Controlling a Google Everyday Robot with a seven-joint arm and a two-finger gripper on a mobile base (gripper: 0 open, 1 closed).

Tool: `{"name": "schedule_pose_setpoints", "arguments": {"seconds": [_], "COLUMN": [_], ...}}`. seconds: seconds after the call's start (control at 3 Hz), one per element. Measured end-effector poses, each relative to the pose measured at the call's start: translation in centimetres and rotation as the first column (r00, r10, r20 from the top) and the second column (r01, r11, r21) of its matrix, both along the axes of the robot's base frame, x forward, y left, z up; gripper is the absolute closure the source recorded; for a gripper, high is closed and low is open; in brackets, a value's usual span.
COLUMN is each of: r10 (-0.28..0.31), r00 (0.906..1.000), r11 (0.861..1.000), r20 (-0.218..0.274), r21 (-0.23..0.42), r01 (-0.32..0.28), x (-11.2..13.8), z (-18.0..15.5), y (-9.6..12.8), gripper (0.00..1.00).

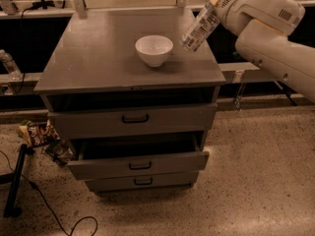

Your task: Pick blue plastic bottle from white bowl and place on counter

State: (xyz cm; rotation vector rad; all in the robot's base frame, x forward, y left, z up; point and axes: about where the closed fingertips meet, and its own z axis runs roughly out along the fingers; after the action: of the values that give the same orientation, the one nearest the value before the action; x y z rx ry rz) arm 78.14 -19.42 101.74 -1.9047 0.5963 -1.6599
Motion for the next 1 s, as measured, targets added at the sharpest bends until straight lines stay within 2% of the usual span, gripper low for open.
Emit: {"name": "schedule_pose_setpoints", "arguments": {"seconds": [0.33,1.0], "r10": [0.031,0.105], "r00": [0.9992,0.9926], "r11": [0.996,0.976], "r20": [0.024,0.062], "r21": [-0.078,-0.197], "r01": [-0.029,-0.09], "x": [-0.5,-1.9], "z": [-0.1,-0.6], "y": [0.8,3.1], "gripper": [1.0,1.0]}}
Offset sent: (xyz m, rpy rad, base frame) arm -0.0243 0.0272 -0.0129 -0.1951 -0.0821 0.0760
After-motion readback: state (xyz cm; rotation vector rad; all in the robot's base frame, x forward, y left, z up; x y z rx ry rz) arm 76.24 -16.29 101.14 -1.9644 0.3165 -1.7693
